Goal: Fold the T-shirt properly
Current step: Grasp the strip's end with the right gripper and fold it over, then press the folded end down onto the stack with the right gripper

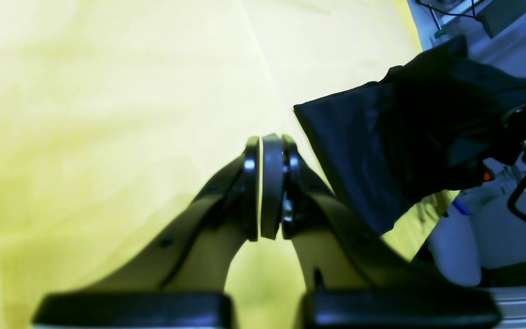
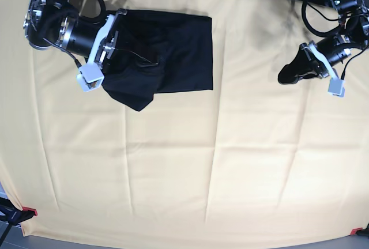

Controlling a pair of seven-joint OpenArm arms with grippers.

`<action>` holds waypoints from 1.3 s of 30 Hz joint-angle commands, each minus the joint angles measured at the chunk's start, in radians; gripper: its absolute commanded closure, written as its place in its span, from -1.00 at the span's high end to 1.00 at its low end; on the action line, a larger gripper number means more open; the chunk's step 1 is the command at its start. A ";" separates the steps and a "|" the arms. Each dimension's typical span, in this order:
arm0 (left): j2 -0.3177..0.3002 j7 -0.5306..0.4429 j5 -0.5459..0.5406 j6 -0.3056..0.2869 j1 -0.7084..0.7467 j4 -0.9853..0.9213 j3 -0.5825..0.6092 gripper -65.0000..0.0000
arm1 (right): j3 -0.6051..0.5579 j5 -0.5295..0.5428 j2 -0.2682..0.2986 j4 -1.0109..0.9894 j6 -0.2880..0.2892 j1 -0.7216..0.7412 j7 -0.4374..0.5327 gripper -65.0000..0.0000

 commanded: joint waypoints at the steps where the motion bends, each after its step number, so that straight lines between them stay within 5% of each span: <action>1: -0.016 -0.015 -0.023 -0.008 -0.005 0.014 -0.005 -0.91 | -0.022 0.008 -0.004 0.017 0.005 0.008 0.031 -1.00; 5: -0.016 -0.015 -0.023 -0.008 -0.005 0.014 -0.006 -0.91 | -0.111 -0.118 -0.030 0.017 0.005 0.016 0.100 -0.87; 8: -0.016 -0.016 -0.024 -0.008 -0.006 0.014 -0.006 -0.91 | -0.193 -0.130 -0.035 0.017 0.005 0.021 0.159 0.02; 10: -0.016 -0.016 -0.023 -0.008 -0.006 0.014 -0.006 -0.91 | -0.256 -0.105 -0.035 0.019 0.005 0.048 0.128 0.30; 14: -0.016 -0.015 -0.023 -0.008 -0.005 0.014 -0.006 -0.91 | -0.285 -0.002 -0.035 0.069 0.005 0.114 0.034 0.30; 23: -0.016 -0.019 -0.016 -0.009 -0.006 0.014 -0.006 -0.91 | -0.166 0.039 -0.034 0.171 0.005 0.125 0.070 0.30; 33: -0.016 -0.019 -0.016 -0.008 -0.006 0.014 -0.006 -0.91 | -0.378 -0.220 -0.035 0.049 0.005 0.143 0.130 0.30; 39: -0.016 -0.019 -0.016 -0.008 -0.006 0.014 -0.006 -0.91 | -0.292 -0.274 -0.022 0.154 0.005 0.146 0.111 0.30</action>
